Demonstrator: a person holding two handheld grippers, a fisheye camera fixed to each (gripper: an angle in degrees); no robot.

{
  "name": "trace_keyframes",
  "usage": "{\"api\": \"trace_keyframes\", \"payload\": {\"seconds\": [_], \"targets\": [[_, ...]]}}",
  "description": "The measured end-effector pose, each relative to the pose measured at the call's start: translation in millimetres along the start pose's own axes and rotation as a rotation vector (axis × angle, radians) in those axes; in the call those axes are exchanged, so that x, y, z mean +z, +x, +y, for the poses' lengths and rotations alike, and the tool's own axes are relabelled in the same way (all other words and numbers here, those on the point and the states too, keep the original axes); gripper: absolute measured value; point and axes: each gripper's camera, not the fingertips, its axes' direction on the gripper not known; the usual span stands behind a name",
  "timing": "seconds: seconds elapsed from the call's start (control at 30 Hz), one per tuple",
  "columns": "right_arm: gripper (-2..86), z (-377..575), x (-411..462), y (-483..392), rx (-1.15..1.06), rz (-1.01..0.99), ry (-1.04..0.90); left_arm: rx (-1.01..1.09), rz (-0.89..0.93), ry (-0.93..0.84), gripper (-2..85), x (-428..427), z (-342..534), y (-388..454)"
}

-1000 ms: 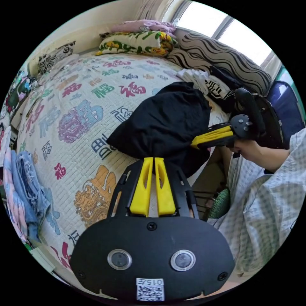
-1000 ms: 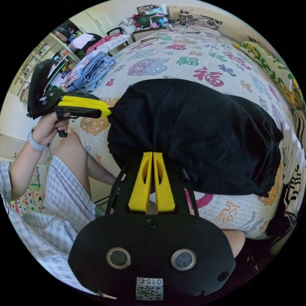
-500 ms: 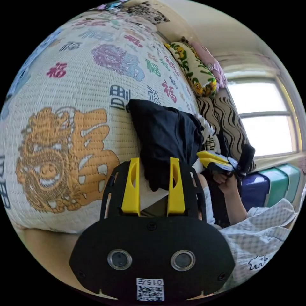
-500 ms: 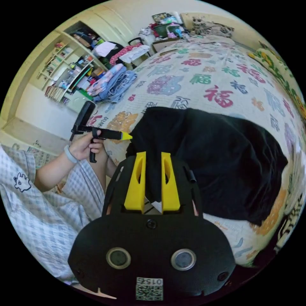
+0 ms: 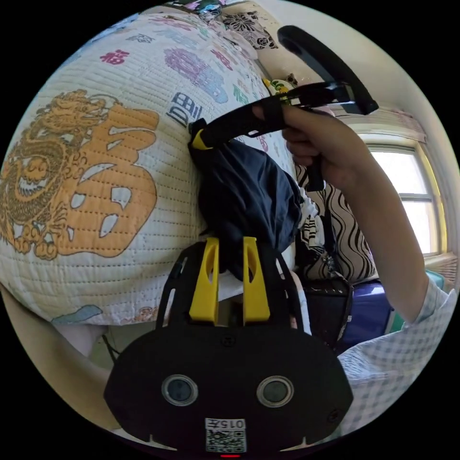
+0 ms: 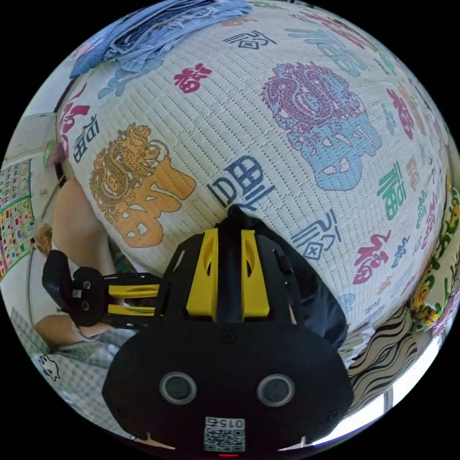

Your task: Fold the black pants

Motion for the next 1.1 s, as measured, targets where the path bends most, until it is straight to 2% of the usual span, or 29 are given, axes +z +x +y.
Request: {"api": "trace_keyframes", "payload": {"seconds": [0.23,0.3,0.47,0.6,0.8,0.97,1.1], "targets": [[1.6,17,-44,17,0.032,-0.020,0.139,0.144,0.045,0.102,2.2,-35,19,13],[1.3,22,-70,18,0.026,-0.074,0.228,0.183,-0.019,0.153,1.9,-56,27,19],[1.2,59,-153,38,-0.037,-0.358,0.520,0.197,-0.131,0.271,1.9,-132,58,31],[1.3,116,-177,80,-0.099,-0.475,0.625,0.318,-0.214,0.288,2.0,-127,76,88],[1.8,271,-172,226,-0.083,-0.685,0.774,0.519,-0.207,0.281,2.6,-20,89,193],[3.3,383,-103,369,0.137,-0.812,0.772,0.594,-0.281,0.221,3.4,119,85,241],[6.0,416,-48,428,0.369,-0.815,0.677,0.569,-0.370,0.075,4.9,206,73,242]]}}
